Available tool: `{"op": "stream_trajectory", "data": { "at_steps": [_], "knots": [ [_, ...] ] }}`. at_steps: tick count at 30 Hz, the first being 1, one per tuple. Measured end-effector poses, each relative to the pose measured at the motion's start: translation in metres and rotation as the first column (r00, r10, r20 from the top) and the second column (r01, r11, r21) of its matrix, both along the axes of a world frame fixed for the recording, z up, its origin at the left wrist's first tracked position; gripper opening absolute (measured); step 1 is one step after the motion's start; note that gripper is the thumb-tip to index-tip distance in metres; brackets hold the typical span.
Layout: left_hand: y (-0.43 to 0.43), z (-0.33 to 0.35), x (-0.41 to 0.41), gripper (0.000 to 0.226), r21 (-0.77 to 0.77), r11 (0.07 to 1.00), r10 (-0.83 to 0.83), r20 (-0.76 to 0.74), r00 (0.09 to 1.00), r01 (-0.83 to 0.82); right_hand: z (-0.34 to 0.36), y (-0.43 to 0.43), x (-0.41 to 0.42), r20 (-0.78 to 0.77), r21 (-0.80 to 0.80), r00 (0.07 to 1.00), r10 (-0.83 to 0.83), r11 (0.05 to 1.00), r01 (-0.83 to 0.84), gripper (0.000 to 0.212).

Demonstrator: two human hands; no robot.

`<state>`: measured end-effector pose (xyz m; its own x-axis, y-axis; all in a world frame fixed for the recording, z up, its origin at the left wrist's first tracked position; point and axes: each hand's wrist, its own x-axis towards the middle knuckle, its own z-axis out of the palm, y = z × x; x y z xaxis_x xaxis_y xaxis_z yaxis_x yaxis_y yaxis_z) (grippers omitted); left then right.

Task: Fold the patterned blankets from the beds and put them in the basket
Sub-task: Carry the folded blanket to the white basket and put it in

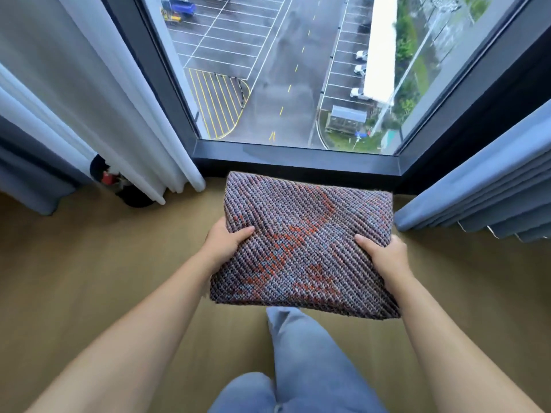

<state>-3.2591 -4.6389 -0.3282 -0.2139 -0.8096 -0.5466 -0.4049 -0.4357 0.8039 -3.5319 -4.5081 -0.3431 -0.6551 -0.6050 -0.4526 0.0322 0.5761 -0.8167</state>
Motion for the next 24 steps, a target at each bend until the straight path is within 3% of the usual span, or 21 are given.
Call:
{"op": "stream_trajectory", "data": {
  "at_steps": [7, 12, 17, 24],
  "knots": [
    [-0.134, -0.054, -0.054, 0.039, 0.043, 0.998, -0.053, 0.035, 0.998, 0.052, -0.053, -0.120, -0.039, -0.029, 0.090, 0.998, -0.060, 0.994, 0.062, 0.046],
    [-0.216, -0.142, -0.083, 0.052, 0.196, 0.978, -0.076, 0.017, 0.997, 0.071, -0.122, -0.185, -0.064, -0.109, 0.192, 0.990, -0.093, 0.975, 0.112, 0.050],
    [-0.279, -0.259, -0.108, 0.045, 0.254, 0.960, -0.131, 0.036, 0.991, 0.118, -0.228, -0.234, -0.076, -0.159, 0.281, 0.979, -0.126, 0.945, 0.168, 0.053],
    [-0.331, -0.437, -0.091, 0.048, 0.114, 0.982, -0.170, 0.231, 0.958, 0.147, -0.416, -0.283, -0.054, -0.157, 0.356, 0.987, -0.031, 0.930, 0.086, 0.049]
  ]
}}
